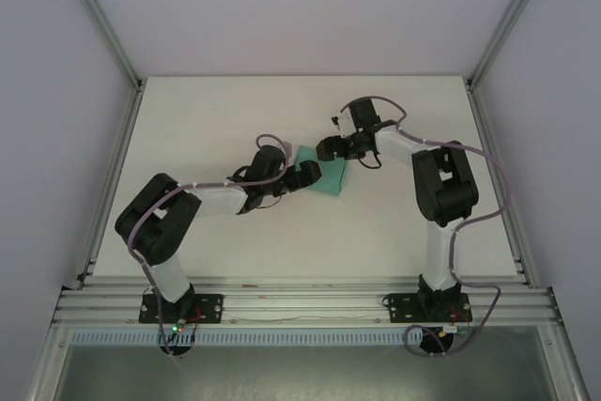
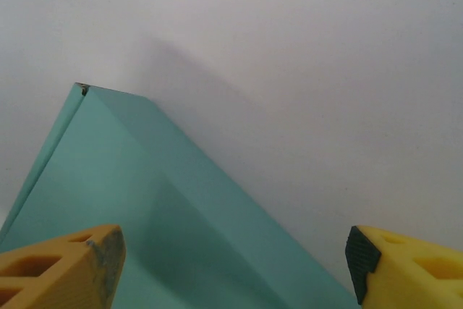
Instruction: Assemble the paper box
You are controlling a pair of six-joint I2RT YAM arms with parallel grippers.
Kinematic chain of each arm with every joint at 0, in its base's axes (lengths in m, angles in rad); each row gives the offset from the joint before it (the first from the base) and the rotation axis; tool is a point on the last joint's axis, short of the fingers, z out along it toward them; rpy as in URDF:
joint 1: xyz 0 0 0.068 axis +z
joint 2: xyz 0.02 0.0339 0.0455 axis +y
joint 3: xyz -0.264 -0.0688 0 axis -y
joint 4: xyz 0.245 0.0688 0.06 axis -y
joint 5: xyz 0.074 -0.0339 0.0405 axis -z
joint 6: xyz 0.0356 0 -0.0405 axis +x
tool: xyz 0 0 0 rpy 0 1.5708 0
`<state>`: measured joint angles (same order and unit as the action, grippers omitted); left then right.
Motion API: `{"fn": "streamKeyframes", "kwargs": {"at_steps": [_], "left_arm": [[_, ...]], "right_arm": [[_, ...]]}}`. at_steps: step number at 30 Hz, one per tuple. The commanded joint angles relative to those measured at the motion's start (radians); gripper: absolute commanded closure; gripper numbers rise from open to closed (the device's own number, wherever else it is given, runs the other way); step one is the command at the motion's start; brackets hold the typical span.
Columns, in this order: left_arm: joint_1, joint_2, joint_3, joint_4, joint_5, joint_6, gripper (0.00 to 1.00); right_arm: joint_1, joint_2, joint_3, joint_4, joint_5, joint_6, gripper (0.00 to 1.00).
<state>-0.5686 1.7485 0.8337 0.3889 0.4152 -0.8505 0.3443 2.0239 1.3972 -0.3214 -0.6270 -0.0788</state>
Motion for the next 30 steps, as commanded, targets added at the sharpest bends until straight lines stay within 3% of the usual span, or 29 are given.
{"fn": "streamKeyframes", "kwargs": {"at_steps": [1, 8, 11, 13, 24, 30], "left_arm": [[0.002, 0.045, 0.048, -0.022, -0.006, -0.008, 0.08], [0.003, 0.13, 0.101, -0.028, -0.02, -0.035, 0.13], [0.003, 0.154, 0.132, -0.036, -0.027, -0.053, 0.2], [-0.001, 0.192, 0.145, -0.051, -0.043, -0.074, 0.24], [-0.058, 0.292, 0.164, -0.049, -0.078, -0.201, 0.7], [-0.074, 0.311, 0.192, -0.076, -0.085, -0.216, 0.84]], "right_arm": [[0.016, 0.027, 0.029, -0.056, -0.062, -0.01, 0.25], [0.039, 0.046, 0.0, -0.102, -0.094, -0.026, 0.41], [0.04, 0.07, 0.01, -0.119, -0.107, -0.018, 0.51], [0.042, 0.085, 0.02, -0.124, -0.115, -0.014, 0.52], [0.056, 0.148, 0.085, -0.205, -0.131, -0.073, 0.62], [0.071, 0.178, 0.112, -0.235, -0.126, -0.093, 0.64]]}}
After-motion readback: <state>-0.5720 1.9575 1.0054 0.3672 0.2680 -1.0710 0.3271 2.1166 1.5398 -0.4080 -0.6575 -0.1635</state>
